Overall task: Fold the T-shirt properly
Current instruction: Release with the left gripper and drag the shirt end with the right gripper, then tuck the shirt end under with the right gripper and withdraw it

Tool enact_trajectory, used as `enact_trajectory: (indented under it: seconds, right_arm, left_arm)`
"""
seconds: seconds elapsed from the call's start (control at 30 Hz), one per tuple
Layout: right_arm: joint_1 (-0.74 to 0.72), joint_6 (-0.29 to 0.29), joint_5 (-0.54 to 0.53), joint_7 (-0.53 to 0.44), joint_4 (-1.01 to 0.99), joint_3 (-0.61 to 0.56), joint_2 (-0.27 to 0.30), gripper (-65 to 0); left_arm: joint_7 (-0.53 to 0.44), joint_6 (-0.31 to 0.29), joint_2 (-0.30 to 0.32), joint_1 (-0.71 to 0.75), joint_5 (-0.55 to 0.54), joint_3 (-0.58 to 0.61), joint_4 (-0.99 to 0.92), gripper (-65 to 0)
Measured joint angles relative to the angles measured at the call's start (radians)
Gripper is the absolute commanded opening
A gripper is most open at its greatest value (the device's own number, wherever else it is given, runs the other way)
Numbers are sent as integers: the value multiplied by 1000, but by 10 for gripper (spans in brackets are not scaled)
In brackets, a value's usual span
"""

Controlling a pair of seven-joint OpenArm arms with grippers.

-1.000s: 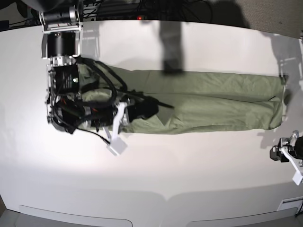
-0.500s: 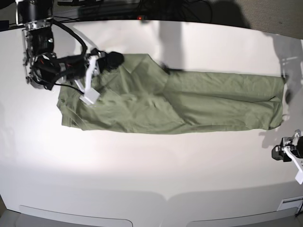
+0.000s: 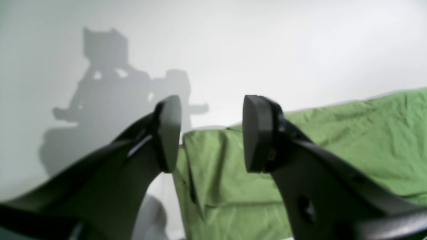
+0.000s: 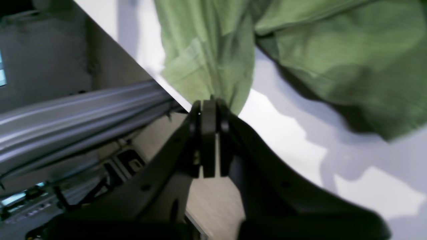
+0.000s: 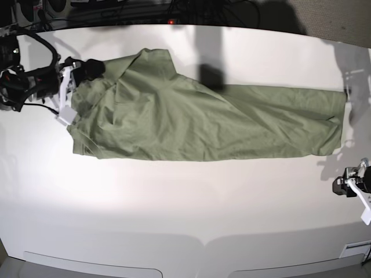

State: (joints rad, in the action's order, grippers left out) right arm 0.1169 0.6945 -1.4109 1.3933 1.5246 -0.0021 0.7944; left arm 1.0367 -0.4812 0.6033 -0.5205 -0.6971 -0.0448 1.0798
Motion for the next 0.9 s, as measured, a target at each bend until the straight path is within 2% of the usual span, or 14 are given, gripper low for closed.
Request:
enact_trajectory:
  seconds: [0.13,0.27,0.43,0.73,0.77,0.83,0.9]
  right_arm:
    - [0,0,-40,0,0,0,63,-650]
    - [0,0,-40,3,1,0,57,-650]
    - [2,0,-40,3,1,-1,-28,-650]
    - [-87,0,-38,10,0,2,-237,-650]
    - [-103,0,-8,8,0,2,-262,-650]
    - [-132,-1,131,-51,0,2,-301,-650]
    - [-154,-1,216,-113,0,9,-332,-650]
  left_arm:
    - [2,0,0,0,0,0,0,-358]
    - [53,0,-2,8,-3,0,0,-358]
    - [42,0,-12,78,-6,0,0,-358]
    - [35,0,-31,179,-7,0,0,-358]
    - [37,0,-32,186,-1,0,0,-358]
    - [37,0,-33,195,0,0,0,-358]
    - [37,0,-33,197,0,0,0,-358]
